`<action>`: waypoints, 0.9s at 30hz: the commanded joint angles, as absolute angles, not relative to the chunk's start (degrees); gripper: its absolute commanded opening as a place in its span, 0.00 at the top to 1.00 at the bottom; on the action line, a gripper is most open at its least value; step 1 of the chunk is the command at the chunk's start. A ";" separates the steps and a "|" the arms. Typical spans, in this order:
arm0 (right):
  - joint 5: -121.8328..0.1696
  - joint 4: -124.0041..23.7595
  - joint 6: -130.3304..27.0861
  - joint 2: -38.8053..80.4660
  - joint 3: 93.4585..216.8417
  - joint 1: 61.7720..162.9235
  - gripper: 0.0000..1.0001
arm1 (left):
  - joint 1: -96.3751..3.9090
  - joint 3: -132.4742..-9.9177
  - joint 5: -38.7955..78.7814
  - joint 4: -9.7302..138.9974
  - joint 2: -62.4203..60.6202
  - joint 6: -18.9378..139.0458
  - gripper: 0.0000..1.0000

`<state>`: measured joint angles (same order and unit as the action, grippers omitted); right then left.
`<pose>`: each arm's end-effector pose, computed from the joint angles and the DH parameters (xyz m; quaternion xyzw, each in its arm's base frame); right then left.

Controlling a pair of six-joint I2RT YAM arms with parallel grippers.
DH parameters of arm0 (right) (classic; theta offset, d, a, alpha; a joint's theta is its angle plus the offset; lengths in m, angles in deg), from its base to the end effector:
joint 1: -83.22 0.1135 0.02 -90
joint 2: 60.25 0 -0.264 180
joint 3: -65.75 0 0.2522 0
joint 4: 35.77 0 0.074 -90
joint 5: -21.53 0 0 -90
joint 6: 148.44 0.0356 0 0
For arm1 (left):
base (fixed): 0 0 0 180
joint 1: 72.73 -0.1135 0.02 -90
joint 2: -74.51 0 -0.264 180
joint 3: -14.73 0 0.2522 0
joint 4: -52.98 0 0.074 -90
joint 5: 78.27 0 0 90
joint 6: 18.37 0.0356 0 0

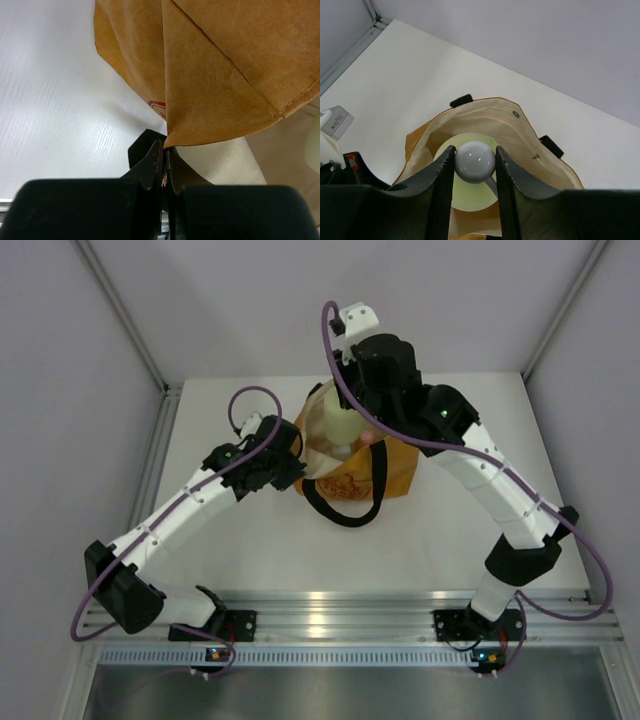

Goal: Take the personal care products out of the canvas bag

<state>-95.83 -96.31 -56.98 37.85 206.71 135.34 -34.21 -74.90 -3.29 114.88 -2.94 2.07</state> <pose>0.2233 0.2604 0.5143 -0.2095 0.7688 0.0880 0.5978 0.2242 -0.1667 0.3417 -0.2924 0.8848 -0.2043 0.2998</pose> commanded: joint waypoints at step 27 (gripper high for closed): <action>-111.71 -89.78 -62.66 22.28 208.55 135.60 1.00 | -34.06 -77.78 -2.59 114.46 -5.30 3.34 1.00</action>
<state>-108.98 -95.39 -63.30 27.32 208.18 135.34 -34.21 -75.82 -2.70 114.88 -4.80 2.77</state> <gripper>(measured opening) 0.293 0.026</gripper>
